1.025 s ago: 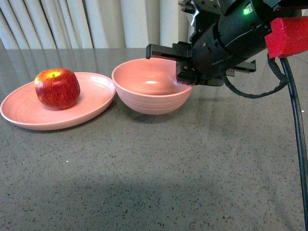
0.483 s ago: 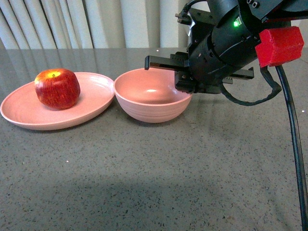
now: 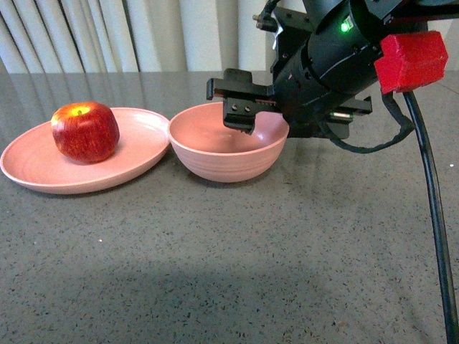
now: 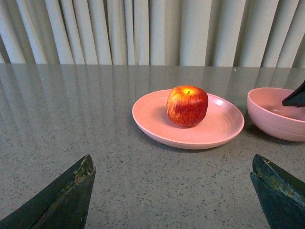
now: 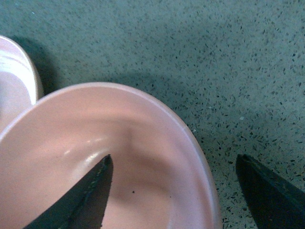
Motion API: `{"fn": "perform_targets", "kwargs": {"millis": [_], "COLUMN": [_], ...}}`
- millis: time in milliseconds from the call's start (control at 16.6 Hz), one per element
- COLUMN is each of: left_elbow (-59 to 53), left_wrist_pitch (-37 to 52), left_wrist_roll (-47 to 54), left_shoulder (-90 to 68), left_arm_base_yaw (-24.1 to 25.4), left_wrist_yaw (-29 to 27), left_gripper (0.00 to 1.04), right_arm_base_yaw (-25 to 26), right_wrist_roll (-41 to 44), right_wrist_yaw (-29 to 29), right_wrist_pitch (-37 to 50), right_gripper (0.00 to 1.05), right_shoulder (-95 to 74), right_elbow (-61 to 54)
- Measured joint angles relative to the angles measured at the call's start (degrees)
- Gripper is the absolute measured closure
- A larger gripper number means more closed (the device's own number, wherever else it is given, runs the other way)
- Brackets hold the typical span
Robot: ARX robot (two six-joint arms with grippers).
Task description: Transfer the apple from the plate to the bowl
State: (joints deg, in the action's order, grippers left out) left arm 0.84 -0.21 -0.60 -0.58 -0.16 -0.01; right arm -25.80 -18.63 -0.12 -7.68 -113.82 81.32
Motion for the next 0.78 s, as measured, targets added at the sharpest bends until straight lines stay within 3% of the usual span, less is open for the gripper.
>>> {"fn": "perform_targets", "kwargs": {"millis": [181,483,663,724,784], "left_elbow": [0.0,0.0,0.0,0.0,0.0], "left_wrist_pitch": [0.0,0.0,0.0,0.0,0.0], "left_wrist_roll": [0.0,0.0,0.0,0.0,0.0], "left_shoulder": [0.0,0.0,0.0,0.0,0.0], "left_arm_base_yaw": [0.0,0.0,0.0,0.0,0.0], "left_wrist_yaw": [0.0,0.0,0.0,0.0,0.0], "left_gripper": [0.07,0.07,0.07,0.07,0.07], "right_arm_base_yaw": [1.2,6.4,9.4,13.4,15.6], "right_wrist_roll": [0.0,-0.9,-1.4,-2.6,-2.5], "right_wrist_yaw": [-2.2,-9.3,-11.4,-12.4,-11.7], "right_wrist_pitch": [0.7,7.6,13.4,13.8,13.6], "right_gripper": [0.05,0.07,0.07,0.07,0.07], "right_shoulder": [5.4,23.9,41.8,56.8,62.2], "right_elbow": [-1.2,-15.1,-31.5,-45.1,-49.7]}}
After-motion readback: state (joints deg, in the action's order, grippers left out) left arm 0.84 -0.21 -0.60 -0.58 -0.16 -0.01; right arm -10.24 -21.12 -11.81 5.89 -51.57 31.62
